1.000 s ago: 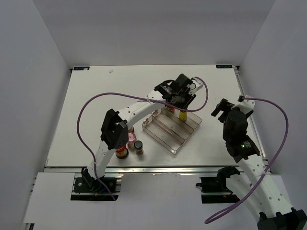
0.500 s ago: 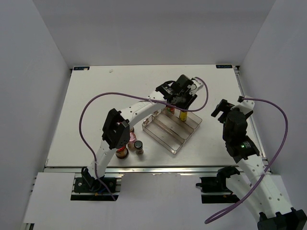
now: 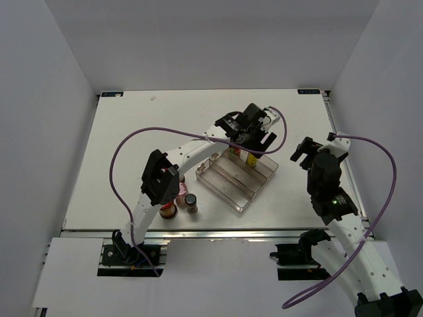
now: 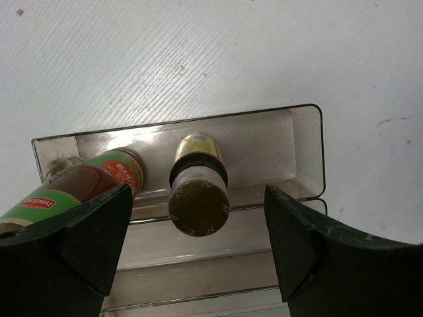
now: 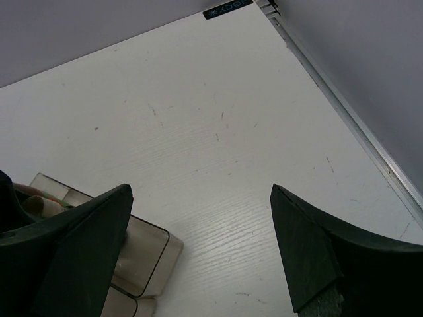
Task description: Organize the condiment bottles
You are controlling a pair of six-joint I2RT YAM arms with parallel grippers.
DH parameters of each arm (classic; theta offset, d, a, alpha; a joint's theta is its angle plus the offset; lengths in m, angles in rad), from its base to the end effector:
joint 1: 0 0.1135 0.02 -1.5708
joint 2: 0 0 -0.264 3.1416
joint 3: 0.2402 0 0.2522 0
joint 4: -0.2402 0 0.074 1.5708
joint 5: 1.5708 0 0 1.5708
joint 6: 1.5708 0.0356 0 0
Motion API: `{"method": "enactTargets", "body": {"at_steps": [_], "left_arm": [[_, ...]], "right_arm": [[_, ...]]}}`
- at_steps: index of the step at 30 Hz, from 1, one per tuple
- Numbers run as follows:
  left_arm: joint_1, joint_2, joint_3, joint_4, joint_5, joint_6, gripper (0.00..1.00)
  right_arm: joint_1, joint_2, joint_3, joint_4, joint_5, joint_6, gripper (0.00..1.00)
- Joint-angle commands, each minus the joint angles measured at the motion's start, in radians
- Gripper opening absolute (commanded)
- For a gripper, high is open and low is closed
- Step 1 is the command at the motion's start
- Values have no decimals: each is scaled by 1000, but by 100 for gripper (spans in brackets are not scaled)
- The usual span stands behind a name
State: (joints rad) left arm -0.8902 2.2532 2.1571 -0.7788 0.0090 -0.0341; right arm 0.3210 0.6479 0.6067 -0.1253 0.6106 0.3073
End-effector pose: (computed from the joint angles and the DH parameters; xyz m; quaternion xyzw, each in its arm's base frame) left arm 0.3184 -0.3937 0.2705 0.3916 0.8546 -0.1558 0.3033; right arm 0.1568 0.0306 0.3056 0.1891 0.7295 -0.0279 0.6568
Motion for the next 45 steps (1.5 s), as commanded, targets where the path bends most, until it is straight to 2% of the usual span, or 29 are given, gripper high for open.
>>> {"method": "enactTargets", "body": {"at_steps": [1,6,9,14,17,19,20,22,24,25,26,28,29,30,31,33,36,40,45], "left_arm": [[-7,-83,15,6,5,-1,90],[-52,-176,-35,4,-44,11,98],[-59,-245,-124,39,-47,-7,98],[-59,-481,-334,160,-72,-59,98],[-59,-626,-550,242,-127,-107,98],[-59,-691,-623,262,-170,-138,98],[-59,-743,-655,266,-237,-174,98],[-58,-791,-729,253,-329,-222,98],[-24,-866,-775,224,-453,-320,98],[2,-894,-830,217,-457,-389,98],[78,-923,-862,226,-448,-421,98],[172,-1013,-964,249,-389,-507,98],[236,-1040,-989,243,-409,-545,98],[253,-1075,-1002,218,-525,-597,98],[270,-1090,-1025,192,-553,-668,98],[315,-1126,-1060,164,-573,-714,98],[381,-1201,-1132,113,-613,-829,98],[447,-1326,-1192,-8,-705,-972,98],[450,-1408,-1169,-155,-715,-1012,98]], "right_arm": [[-3,-11,18,26,-41,-7,89],[-2,10,47,10,-97,-16,89],[-2,15,68,0,-138,-26,89],[-2,3,105,-11,-227,-65,89],[-2,12,129,-2,-358,-137,89],[0,25,148,-4,-437,-163,89],[-2,35,159,-2,-478,-190,89],[1,65,198,1,-647,-211,89],[22,110,232,22,-803,-232,89],[38,127,243,32,-854,-247,89],[56,168,252,45,-886,-267,89],[160,211,272,72,-879,-292,89],[212,263,284,76,-849,-306,89],[337,294,298,72,-748,-382,90],[401,326,338,64,-706,-419,89],[525,450,389,49,-693,-476,89],[578,628,499,72,-744,-429,89],[642,800,600,152,-687,-352,89],[691,1004,752,156,-693,-324,89]]}}
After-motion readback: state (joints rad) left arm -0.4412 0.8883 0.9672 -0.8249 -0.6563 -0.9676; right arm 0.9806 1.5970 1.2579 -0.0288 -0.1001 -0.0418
